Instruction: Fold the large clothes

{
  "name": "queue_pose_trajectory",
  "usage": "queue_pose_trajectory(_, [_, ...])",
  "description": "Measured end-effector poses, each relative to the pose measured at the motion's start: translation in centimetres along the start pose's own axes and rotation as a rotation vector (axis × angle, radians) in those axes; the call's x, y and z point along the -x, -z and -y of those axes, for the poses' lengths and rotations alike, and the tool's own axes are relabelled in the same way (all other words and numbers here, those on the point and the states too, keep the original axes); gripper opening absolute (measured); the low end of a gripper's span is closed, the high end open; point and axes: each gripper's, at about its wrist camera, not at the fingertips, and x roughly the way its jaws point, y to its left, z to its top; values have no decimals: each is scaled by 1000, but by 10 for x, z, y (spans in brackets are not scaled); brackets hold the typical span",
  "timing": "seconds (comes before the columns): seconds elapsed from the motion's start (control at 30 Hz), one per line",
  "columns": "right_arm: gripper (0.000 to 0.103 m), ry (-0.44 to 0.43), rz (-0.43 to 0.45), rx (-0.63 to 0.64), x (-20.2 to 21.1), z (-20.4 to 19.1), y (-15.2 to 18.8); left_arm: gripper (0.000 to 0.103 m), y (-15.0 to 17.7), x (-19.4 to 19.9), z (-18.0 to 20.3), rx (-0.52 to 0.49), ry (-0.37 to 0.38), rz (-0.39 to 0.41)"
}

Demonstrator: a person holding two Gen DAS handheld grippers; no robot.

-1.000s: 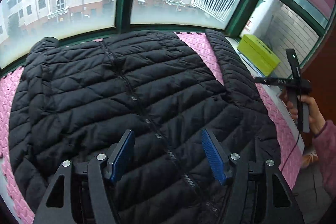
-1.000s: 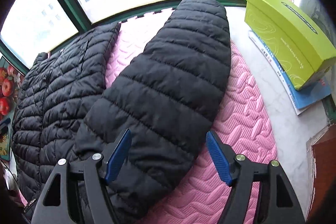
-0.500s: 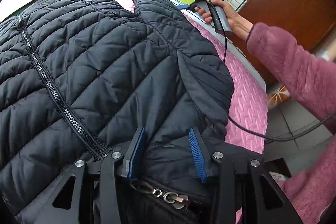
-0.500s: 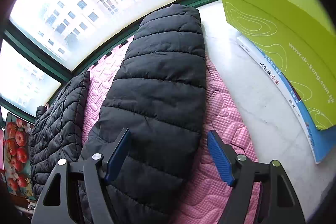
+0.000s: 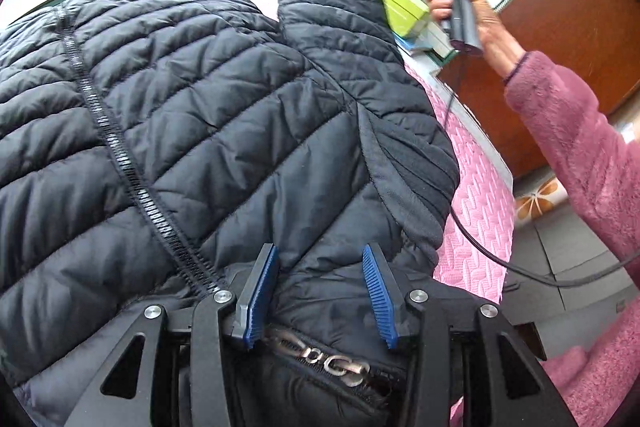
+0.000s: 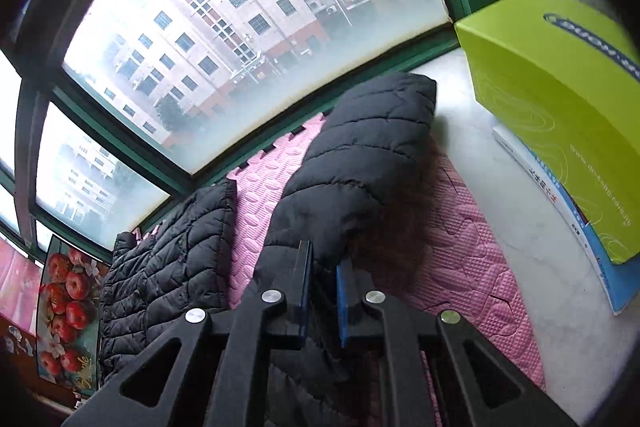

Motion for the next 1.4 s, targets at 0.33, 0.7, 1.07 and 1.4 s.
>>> queue_pose_trajectory(0.33, [11, -176, 119, 416, 84, -189, 37, 48, 61, 121, -49, 207, -124, 265])
queue_pose_trajectory(0.7, [11, -139, -151, 1076, 47, -321, 256, 48, 150, 210, -87, 365, -204, 430])
queue_pose_trajectory(1.07, [25, -73, -301, 1151, 28, -299, 326, 64, 154, 228, -70, 340, -224, 475])
queue_pose_trajectory(1.4, [53, -342, -352, 671, 47, -270, 247, 71, 158, 226, -79, 380, -233, 475])
